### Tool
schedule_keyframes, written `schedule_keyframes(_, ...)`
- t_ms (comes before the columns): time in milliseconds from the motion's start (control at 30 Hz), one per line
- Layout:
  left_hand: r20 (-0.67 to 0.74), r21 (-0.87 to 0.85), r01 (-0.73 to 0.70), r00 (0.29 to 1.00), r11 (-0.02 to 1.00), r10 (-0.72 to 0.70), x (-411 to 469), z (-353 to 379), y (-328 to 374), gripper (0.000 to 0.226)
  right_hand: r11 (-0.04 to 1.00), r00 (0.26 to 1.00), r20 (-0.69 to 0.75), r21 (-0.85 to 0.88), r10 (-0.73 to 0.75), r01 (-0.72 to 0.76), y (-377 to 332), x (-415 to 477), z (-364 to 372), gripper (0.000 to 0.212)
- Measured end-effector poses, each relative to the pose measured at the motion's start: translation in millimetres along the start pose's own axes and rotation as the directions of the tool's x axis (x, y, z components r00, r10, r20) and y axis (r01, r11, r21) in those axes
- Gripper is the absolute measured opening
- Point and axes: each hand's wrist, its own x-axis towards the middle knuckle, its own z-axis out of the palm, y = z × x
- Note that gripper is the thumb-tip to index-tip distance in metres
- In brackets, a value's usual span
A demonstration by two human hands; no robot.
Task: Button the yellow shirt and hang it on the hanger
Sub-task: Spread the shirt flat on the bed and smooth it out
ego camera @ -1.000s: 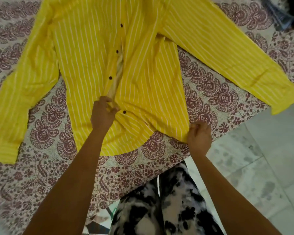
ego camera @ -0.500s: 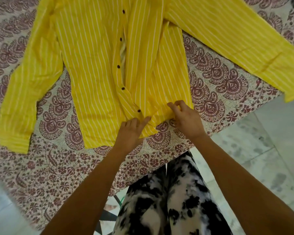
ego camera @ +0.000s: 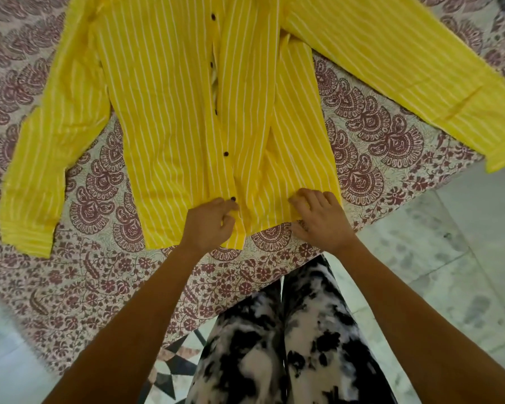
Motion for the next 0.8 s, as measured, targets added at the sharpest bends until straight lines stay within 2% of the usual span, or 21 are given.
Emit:
schedule_keyframes(100, -0.051, -0.182, 0.093, 0.993, 0.979, -0.104, 15, 2, 24, 0.051, 0.993, 0.993, 0.111, -0.114, 0.045, -0.032, -1, -1, 7, 0.049)
schedule_keyframes(233, -0.013, -0.207, 0.130, 0.991, 0.970, -0.136, 30, 20, 32, 0.037, 0.991, 0.989, 0.124, -0.112, 0.080, -0.066, -4, 10, 10, 0.028)
schedule_keyframes(300, -0.022, -0.200, 0.263, 0.962, 0.944, -0.273, 36, 27, 29, 0.041, 0.996, 0.995, 0.069, 0.053, 0.068, -0.071, -4, 15, 6, 0.013)
schedule_keyframes(333, -0.041, -0.205, 0.332, 0.937, 0.921, -0.347, 39, 29, 29, 0.043, 0.972, 0.994, 0.042, 0.211, 0.096, -0.103, -4, 15, 0, 0.018)
schedule_keyframes(400, -0.085, -0.193, 0.431, 0.888, 0.881, -0.453, 46, 29, 31, 0.043, 0.856, 0.972, -0.004, 0.476, 0.234, -0.204, -3, 16, -16, 0.024)
schedule_keyframes(467, -0.096, -0.140, 0.515, 0.843, 0.845, -0.530, 55, 26, 36, 0.041, 0.790, 0.919, -0.111, 0.556, 0.378, -0.258, 0, 13, -32, 0.017)
schedule_keyframes(500, -0.094, -0.091, 0.556, 0.821, 0.826, -0.563, 59, 23, 40, 0.042, 0.810, 0.899, -0.176, 0.527, 0.400, -0.257, 3, 11, -37, 0.015)
schedule_keyframes(567, -0.078, 0.006, 0.613, 0.788, 0.790, -0.611, 67, 20, 48, 0.049, 0.889, 0.904, -0.263, 0.405, 0.338, -0.215, 11, 5, -43, 0.017)
schedule_keyframes(700, -0.003, 0.113, 0.632, 0.772, 0.766, -0.636, 74, 18, 51, 0.090, 0.979, 0.945, -0.272, 0.137, 0.183, -0.150, 33, -18, -40, 0.016)
schedule_keyframes(733, 0.013, 0.132, 0.618, 0.781, 0.775, -0.625, 74, 18, 50, 0.099, 0.977, 0.941, -0.269, 0.117, 0.206, -0.180, 36, -22, -38, 0.017)
schedule_keyframes(800, 0.032, 0.161, 0.592, 0.796, 0.789, -0.604, 72, 19, 47, 0.112, 0.914, 0.879, -0.261, 0.188, 0.399, -0.359, 40, -30, -38, 0.019)
